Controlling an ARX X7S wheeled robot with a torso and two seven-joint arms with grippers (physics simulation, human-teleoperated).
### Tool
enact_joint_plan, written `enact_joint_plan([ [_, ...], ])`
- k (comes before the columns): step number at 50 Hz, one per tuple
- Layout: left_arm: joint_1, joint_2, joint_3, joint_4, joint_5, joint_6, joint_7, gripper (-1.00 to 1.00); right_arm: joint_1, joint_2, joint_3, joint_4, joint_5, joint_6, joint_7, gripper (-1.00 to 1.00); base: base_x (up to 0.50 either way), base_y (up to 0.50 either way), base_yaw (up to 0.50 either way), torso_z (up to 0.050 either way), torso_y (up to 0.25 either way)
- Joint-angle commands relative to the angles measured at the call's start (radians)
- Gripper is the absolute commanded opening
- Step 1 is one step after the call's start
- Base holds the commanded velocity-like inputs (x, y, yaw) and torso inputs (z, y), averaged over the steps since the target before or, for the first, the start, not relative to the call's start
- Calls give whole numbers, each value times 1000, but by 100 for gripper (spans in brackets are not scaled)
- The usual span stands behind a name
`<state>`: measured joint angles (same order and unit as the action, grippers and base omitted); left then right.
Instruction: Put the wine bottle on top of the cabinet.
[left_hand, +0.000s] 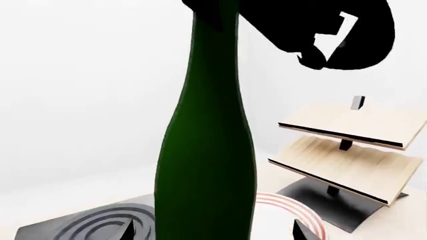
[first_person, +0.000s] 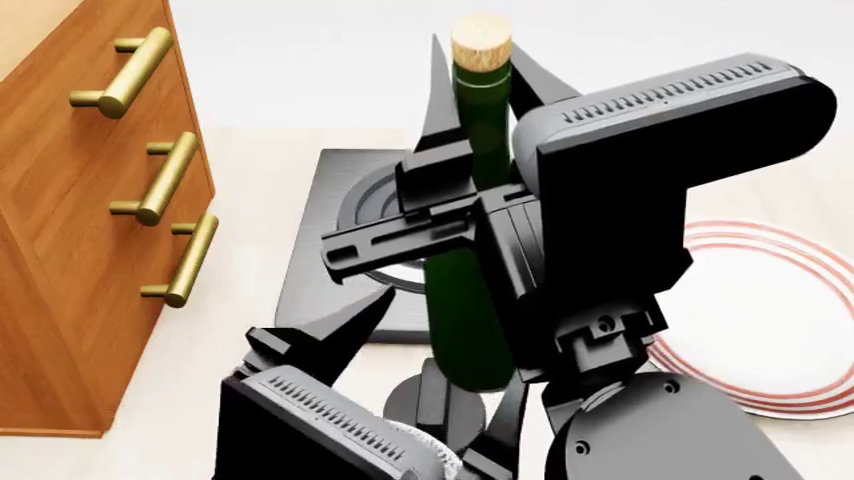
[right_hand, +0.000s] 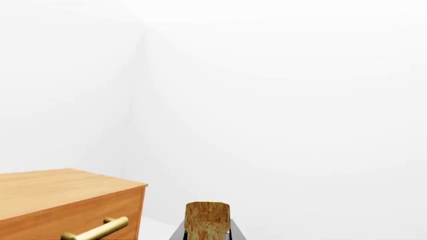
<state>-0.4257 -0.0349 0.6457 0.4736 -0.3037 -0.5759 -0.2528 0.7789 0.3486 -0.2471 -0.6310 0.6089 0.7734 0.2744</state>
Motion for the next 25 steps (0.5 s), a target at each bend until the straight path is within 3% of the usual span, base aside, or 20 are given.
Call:
enact_joint_plan([
  [1,-54,3,23,-86,-46,-46,-16,100,-6,3,6,-10,-19,-12,-4,-100,0,0,0,0,0],
  [25,-145,-3,59,-177,-96,-53,-66,100,-32,14,10,-9,-13,-36,0,-100,0,0,0,0,1],
])
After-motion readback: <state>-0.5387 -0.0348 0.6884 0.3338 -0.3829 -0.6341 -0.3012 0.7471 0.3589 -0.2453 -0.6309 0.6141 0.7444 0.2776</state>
